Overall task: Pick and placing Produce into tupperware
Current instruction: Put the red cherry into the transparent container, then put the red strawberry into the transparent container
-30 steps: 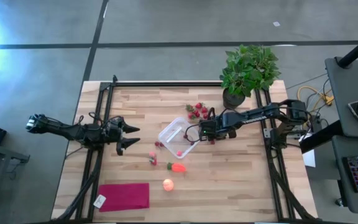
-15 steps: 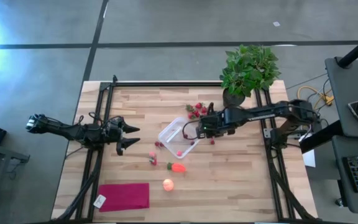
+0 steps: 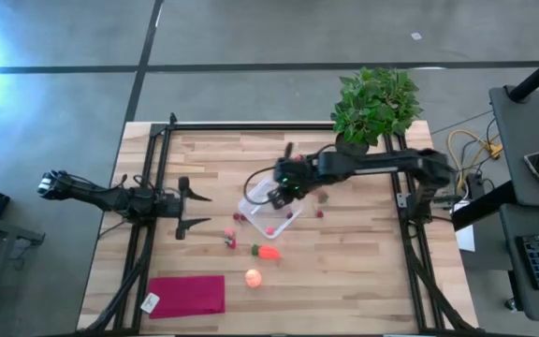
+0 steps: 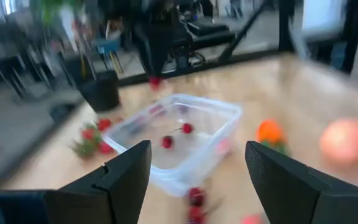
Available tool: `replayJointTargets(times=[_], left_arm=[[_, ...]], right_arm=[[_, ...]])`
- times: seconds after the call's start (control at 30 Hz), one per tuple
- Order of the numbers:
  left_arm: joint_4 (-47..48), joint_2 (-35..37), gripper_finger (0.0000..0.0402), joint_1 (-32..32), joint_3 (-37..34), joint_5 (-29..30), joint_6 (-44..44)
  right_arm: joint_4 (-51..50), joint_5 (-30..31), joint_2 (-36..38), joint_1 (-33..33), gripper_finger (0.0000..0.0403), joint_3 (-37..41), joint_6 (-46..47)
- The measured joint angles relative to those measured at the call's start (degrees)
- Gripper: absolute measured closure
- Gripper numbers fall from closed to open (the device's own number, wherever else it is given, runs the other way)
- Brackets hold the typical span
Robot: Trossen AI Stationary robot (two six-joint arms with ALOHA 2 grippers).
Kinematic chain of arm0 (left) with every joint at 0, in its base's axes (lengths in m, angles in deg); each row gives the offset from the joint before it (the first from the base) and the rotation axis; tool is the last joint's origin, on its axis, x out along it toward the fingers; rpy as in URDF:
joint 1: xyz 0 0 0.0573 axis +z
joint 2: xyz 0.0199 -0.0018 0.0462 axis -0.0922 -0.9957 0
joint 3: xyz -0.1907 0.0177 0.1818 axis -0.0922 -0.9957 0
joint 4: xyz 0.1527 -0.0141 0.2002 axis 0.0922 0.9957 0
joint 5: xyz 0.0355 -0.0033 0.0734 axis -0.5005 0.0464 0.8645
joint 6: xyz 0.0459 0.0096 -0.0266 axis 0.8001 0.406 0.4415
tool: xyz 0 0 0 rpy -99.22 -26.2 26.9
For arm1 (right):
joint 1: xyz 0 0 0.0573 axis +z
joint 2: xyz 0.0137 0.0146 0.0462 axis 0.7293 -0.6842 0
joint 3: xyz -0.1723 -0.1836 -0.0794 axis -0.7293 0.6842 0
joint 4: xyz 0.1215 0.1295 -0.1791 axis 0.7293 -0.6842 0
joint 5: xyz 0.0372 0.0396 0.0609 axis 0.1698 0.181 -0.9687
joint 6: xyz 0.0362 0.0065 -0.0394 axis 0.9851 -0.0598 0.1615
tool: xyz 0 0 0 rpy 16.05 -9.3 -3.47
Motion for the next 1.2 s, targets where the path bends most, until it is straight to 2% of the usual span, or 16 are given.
replayJointTargets(times=[0.07, 0.17, 0.3, 0.43, 0.5, 0.57, 0.73, 0.83, 1.2], left_arm=[[0.0, -0.29, 0.0155, 0.0, 0.0, 0.0, 6.79], [0.0, -0.85, 0.0155, 0.0, 0.0, 0.0, 10.17], [0.02, -1.2, 0.0155, 0.02, 0.0, 0.0, 10.25], [0.02, -1.12, 0.0155, 0.02, 0.0, 0.02, 10.28], [0.02, -1.03, 0.0155, 0.04, 0.0, 0.0, 10.29], [0.0, -1.07, 0.0155, 0.04, 0.0, 0.02, 10.3], [-0.03, -1.16, 0.0155, 0.04, 0.0, 0.0, 10.32], [-0.06, -1.08, 0.0155, 0.04, 0.0, 0.0, 10.32], [-0.07, -1.16, 0.0155, 0.04, 0.0, 0.0, 10.32]], right_arm=[[0.24, -3.29, -3.7, 0.33, 0.0267, -3.02, -1.58], [-1.69, -4.51, -7.67, 1.32, 0.0232, -7.52, -3.58], [-12.41, 3.9, -8.26, 2.28, 0.019, -13.28, -7.71], [-25.08, 11.36, -4.95, 1.1, 0.0165, -14.38, -9.18], [-29.16, 14.42, -2.28, -0.2, 0.016, -12.35, -9.12], [-30.33, 14.54, 0.72, -2.01, 0.016, -8.07, -9.15], [-23.04, 7.05, 5.12, -6.08, 0.0168, 5.42, -8.55], [-19.02, 3.36, 5.64, -7.44, 0.0172, 10.75, -7.73], [-10.42, 2.09, 5.31, -7.58, 0.017, 17.99, -7.36]])
